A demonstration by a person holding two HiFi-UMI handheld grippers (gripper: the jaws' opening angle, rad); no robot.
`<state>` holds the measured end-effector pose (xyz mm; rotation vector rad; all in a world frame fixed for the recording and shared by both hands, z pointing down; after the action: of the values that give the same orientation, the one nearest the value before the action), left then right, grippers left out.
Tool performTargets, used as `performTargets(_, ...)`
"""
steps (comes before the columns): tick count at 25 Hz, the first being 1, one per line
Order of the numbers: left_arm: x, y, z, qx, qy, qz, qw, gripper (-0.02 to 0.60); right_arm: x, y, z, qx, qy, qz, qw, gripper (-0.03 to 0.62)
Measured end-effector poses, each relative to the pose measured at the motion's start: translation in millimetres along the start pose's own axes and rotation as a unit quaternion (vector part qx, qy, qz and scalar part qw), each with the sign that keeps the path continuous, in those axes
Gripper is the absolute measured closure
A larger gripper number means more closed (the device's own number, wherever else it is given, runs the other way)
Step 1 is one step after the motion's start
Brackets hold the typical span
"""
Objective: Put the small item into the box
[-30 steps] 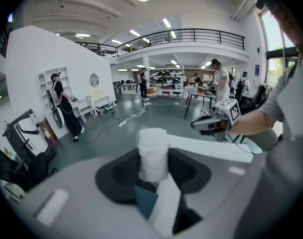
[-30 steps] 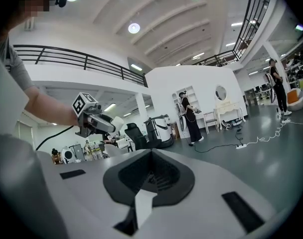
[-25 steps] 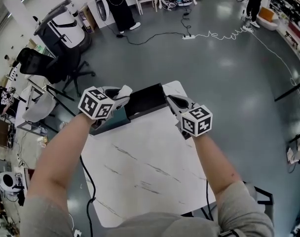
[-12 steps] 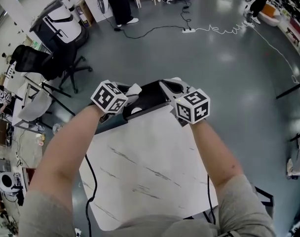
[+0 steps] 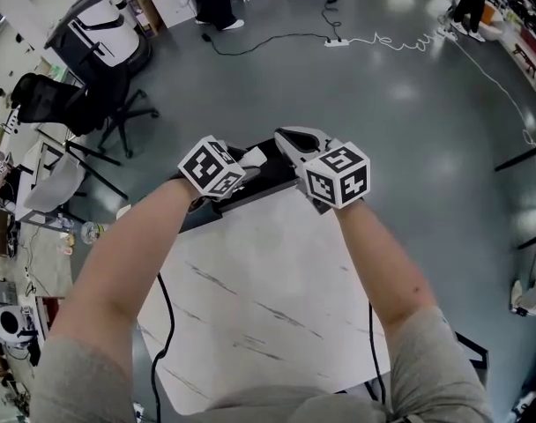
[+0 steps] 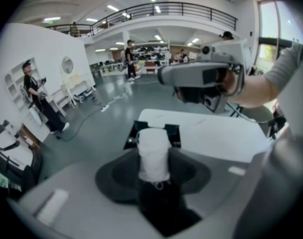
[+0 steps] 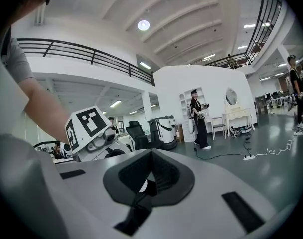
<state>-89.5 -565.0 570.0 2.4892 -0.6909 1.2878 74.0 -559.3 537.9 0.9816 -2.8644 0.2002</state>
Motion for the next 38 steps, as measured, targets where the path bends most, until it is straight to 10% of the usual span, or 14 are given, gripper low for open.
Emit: performTargets(38,93.5,3.6,9.0,0.081,0.089,0.001,0.9927,0.402,15.8,-22.2,-48.2,0.022,0.011,-0.010,1.000,0.588)
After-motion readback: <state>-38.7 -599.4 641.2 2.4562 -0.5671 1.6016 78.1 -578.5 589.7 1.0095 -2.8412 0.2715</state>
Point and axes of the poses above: the fingertips, and each gripper's own axes: x forward along the fingers, y to its left, z out of its top, the point moved 9 cm from there along -x, backward along the fingers, and after that the axes turned 5 degrees about -x, right-handed, at the moved point
